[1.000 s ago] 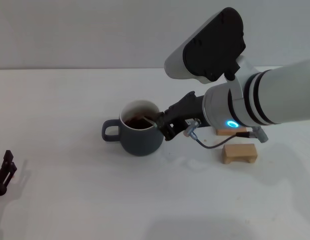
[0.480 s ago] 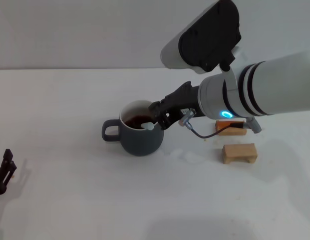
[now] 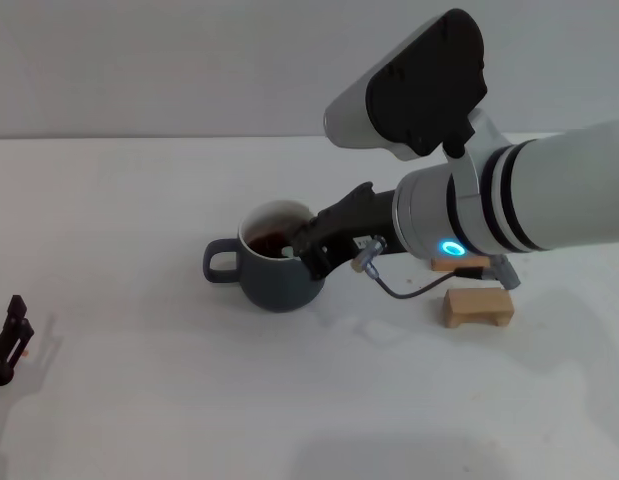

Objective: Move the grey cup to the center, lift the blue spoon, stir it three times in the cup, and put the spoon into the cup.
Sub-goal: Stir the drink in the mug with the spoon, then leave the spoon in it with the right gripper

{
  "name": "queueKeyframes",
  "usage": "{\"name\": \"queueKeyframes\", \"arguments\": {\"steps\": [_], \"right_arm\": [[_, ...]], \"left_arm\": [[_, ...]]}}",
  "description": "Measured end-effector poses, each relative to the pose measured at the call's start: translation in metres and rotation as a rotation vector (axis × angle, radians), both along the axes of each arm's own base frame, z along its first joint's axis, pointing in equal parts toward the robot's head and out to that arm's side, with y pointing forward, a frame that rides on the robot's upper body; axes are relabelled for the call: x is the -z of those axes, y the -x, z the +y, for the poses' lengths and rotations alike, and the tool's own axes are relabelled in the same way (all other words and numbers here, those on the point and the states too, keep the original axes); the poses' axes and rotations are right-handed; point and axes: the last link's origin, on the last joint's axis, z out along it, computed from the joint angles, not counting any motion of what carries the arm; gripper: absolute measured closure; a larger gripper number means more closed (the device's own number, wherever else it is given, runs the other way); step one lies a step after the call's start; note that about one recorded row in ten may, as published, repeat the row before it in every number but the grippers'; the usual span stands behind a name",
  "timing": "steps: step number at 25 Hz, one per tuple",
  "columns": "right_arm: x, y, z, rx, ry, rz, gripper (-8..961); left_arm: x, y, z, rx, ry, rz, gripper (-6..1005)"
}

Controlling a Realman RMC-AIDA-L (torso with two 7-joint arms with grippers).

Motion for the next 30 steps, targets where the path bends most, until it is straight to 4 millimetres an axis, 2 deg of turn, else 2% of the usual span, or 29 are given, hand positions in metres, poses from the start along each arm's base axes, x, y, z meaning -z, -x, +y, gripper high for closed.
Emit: {"name": "queueKeyframes", "arguments": {"steps": [22, 30], "right_arm": [[-0.003, -0.006, -0.001, 0.036, -0.001, 0.014, 627], [0.000, -0.011, 0.001, 0.050, -0.001, -0.002, 637]], "left_arm": [[0.000, 0.003, -0.006, -0.012, 0.004, 0.003, 141], [0.000, 0.002, -0.005, -0.008, 0.001, 0.002, 141]]}}
